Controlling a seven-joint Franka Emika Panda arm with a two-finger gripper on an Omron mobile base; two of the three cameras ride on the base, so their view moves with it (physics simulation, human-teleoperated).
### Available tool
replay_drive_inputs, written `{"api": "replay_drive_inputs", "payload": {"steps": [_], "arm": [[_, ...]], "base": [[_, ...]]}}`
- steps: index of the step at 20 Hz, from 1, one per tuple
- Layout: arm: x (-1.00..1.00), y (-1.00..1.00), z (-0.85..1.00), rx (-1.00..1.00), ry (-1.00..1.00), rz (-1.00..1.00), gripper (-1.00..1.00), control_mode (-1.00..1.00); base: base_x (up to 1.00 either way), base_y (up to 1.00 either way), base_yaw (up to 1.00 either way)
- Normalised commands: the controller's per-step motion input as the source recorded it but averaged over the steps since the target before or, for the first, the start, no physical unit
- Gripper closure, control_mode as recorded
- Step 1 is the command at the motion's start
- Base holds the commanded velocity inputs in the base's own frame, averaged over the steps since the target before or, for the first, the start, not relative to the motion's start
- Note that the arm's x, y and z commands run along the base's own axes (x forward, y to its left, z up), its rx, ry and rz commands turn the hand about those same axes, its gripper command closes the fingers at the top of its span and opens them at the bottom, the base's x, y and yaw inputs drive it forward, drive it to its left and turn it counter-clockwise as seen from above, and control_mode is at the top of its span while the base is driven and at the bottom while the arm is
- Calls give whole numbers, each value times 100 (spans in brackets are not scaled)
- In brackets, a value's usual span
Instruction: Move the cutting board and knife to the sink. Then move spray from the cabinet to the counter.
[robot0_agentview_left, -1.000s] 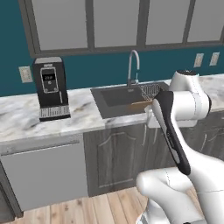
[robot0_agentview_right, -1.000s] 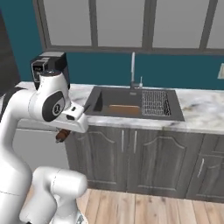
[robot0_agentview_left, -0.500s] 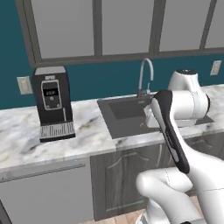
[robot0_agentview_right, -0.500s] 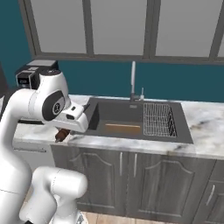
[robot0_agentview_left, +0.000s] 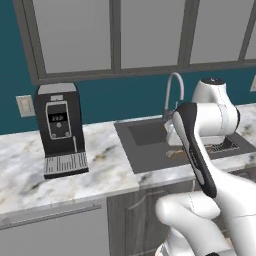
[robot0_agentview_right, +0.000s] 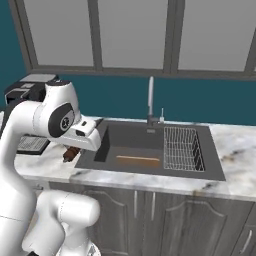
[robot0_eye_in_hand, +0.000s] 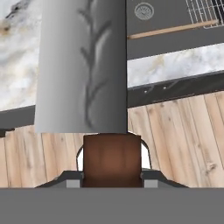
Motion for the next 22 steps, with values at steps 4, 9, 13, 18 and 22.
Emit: {"api": "replay_drive_inputs", "payload": {"steps": [4,9,13,18,22], "arm": [[0,0,0,0,0,0,100,100],[0,0,0,0,0,0,100,100],[0,0,0,0,0,0,100,100],[0,0,0,0,0,0,100,100],[0,0,0,0,0,0,100,100]], "base": [[48,-28,0],[39,-28,0],[41,-44,0],[36,-38,0],[7,-3,0]]}}
